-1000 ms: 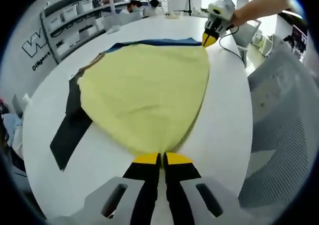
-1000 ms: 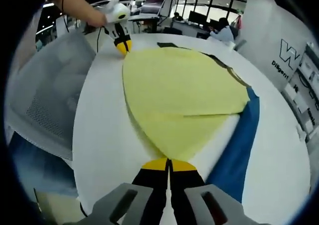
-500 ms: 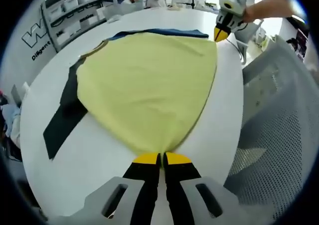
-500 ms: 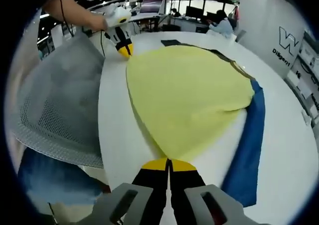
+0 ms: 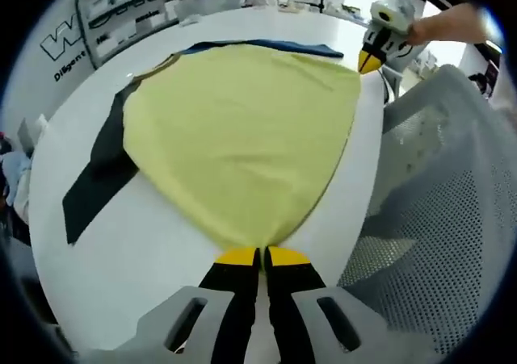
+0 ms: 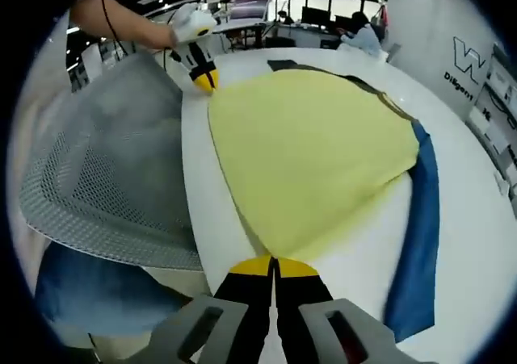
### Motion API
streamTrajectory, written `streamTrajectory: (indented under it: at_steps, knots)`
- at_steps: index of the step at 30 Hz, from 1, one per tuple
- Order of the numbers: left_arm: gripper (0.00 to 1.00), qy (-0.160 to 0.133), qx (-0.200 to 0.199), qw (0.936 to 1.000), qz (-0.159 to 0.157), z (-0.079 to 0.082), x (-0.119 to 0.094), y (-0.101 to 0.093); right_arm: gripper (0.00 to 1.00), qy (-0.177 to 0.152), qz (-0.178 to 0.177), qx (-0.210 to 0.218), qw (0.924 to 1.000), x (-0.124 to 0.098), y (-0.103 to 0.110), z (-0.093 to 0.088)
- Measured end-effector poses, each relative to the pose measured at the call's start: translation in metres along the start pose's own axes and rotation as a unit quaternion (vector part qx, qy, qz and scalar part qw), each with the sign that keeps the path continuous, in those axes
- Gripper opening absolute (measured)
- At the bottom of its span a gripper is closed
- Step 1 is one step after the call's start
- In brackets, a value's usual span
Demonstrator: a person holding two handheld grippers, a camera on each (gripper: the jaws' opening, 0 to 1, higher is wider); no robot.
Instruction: Fold the garment on the visible template until the final outline fits inside the template.
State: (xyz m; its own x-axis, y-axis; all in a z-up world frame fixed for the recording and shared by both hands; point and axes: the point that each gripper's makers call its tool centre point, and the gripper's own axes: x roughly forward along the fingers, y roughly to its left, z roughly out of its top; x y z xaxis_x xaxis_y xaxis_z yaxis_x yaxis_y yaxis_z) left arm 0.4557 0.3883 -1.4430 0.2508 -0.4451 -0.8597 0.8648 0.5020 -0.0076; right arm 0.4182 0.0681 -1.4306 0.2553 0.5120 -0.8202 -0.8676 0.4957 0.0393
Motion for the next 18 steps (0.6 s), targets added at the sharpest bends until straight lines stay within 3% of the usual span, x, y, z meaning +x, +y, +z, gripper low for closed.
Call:
streamTrajectory:
  at_steps: [2, 7, 18]
  knots:
    - [0.06, -0.005, -0.022, 0.9997, 0.0, -0.001, -0.001, -0.001, 0.0, 0.004, -0.001, 0.019, 0.9998, 0.001, 0.001, -0.004]
    - [0.06, 0.002, -0.019, 0.9998, -0.001, -0.003, -0.002, -0.003, 0.0, 0.016, 0.008, 0.02, 0.9996, 0.004, 0.011, -0.015]
    - [0.06, 0.003, -0.019, 0.9996, -0.019, -0.006, -0.003, -0.013, 0.0, 0.022, 0.012, 0.031, 0.9992, 0.007, 0.013, -0.017]
